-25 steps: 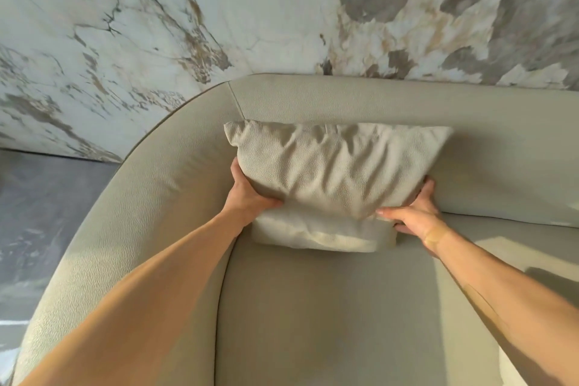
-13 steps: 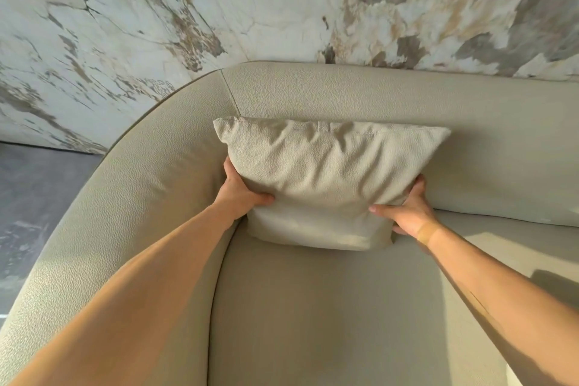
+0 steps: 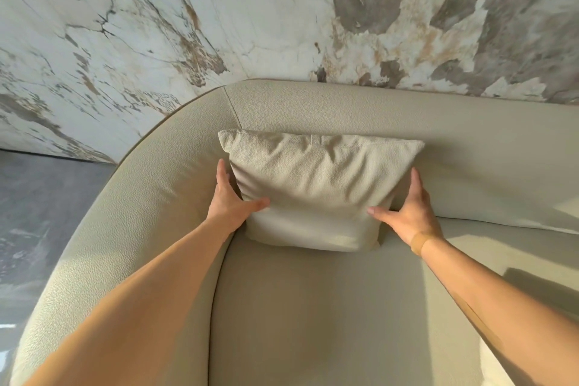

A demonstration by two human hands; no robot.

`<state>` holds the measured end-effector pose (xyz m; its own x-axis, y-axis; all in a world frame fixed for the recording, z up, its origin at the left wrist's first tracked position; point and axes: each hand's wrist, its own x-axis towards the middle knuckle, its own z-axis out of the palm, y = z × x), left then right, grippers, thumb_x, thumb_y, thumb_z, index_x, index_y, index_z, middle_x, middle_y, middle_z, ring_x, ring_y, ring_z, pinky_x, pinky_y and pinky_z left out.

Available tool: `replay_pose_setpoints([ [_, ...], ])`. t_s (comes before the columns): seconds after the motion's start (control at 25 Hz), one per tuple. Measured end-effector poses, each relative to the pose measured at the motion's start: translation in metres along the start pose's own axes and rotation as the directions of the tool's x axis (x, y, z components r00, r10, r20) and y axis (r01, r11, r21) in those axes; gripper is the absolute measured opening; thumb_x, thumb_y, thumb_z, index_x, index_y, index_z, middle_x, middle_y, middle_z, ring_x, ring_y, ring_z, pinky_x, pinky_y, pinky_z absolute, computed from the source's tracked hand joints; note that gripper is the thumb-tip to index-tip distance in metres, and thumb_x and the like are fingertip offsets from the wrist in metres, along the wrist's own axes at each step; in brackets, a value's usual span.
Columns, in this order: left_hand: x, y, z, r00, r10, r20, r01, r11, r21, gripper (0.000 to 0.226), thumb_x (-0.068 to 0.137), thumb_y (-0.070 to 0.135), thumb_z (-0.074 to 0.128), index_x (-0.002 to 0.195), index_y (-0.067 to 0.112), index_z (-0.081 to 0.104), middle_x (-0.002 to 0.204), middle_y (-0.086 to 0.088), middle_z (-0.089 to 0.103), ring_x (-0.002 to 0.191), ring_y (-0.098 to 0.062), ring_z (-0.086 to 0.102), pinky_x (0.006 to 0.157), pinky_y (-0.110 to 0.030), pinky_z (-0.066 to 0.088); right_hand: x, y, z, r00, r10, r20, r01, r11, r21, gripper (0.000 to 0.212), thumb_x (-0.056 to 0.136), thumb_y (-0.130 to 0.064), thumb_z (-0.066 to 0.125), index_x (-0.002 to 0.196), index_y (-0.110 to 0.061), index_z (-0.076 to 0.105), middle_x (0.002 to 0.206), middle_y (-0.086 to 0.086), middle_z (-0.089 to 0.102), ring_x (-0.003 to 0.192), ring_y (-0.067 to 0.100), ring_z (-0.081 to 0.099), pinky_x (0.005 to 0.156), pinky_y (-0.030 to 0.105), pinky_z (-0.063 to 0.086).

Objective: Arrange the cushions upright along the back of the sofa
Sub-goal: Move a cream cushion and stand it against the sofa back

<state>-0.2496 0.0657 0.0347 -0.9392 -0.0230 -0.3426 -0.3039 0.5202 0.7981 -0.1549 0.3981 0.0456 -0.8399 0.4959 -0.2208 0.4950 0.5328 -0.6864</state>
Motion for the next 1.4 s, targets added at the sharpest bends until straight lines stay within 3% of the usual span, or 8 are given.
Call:
replay_pose_setpoints([
  [0.24,-0.060,0.056,-0.039,0.978,0.208,0.030,-0.207,0.933,0.295,0.134,0.058,0.058,0.082,0.150,0.045,-0.014,0.164,0.013,0.001,0.150,-0.014,0.008,0.118,-0.046,0.023,-0.060,-0.031,-0.062,0.992,-0.116,0.055,0.128,0.901,-0.414,0.116,0.068,-0.069,0.068,0.153,-0.039,-0.004,0.164,0.000,0.009,0.150,0.032,0.007,0.113,0.055,0.025],
  [0.44,-0.125,0.112,-0.066,0.934,0.337,0.120,-0.346,0.766,0.541,0.128,0.060,0.076,0.069,0.148,0.046,-0.019,0.163,0.012,-0.011,0.151,-0.020,-0.003,0.119,-0.051,0.012,-0.117,-0.052,-0.137,0.993,-0.118,0.006,0.105,0.857,-0.505,0.109,0.069,-0.079,0.056,0.150,-0.045,-0.008,0.165,-0.005,0.002,0.151,0.030,-0.002,0.116,0.057,0.014],
  [0.6,-0.183,0.153,-0.060,0.879,0.431,0.205,-0.461,0.653,0.601,0.123,0.058,0.087,0.056,0.140,0.051,-0.028,0.162,0.012,-0.018,0.150,-0.019,-0.012,0.120,-0.052,0.005,-0.165,-0.040,-0.201,0.991,-0.120,-0.058,0.069,0.835,-0.545,0.106,0.069,-0.083,0.050,0.151,-0.045,-0.005,0.165,-0.007,-0.002,0.151,0.028,-0.003,0.116,0.057,0.012],
  [0.8,-0.257,0.199,-0.006,0.843,0.479,0.245,-0.522,0.613,0.593,0.121,0.059,0.088,0.054,0.146,0.049,-0.020,0.162,0.012,-0.017,0.151,-0.020,-0.010,0.120,-0.053,0.006,-0.213,0.012,-0.292,0.990,-0.079,-0.121,0.004,0.849,-0.529,0.103,0.071,-0.083,0.048,0.151,-0.046,-0.004,0.164,-0.009,-0.007,0.150,0.026,-0.007,0.117,0.056,0.009],
  [1.16,-0.394,0.258,0.149,0.860,0.441,0.256,-0.504,0.657,0.561,0.118,0.063,0.081,0.060,0.150,0.047,-0.012,0.163,0.013,-0.011,0.151,-0.016,-0.007,0.120,-0.050,0.006,-0.276,0.172,-0.480,0.988,0.007,-0.157,-0.094,0.830,-0.550,0.100,0.073,-0.081,0.049,0.151,-0.047,-0.005,0.164,-0.009,-0.011,0.151,0.026,-0.008,0.117,0.058,0.006],
  [1.4,-0.437,0.273,0.208,0.860,0.413,0.300,-0.507,0.624,0.595,0.118,0.062,0.086,0.054,0.151,0.045,-0.010,0.163,0.012,-0.012,0.151,-0.016,-0.007,0.120,-0.048,0.006,-0.292,0.249,-0.528,0.991,0.054,-0.118,-0.111,0.825,-0.555,0.100,0.073,-0.085,0.040,0.152,-0.044,-0.006,0.164,-0.008,-0.011,0.150,0.027,-0.009,0.117,0.058,0.006],
])
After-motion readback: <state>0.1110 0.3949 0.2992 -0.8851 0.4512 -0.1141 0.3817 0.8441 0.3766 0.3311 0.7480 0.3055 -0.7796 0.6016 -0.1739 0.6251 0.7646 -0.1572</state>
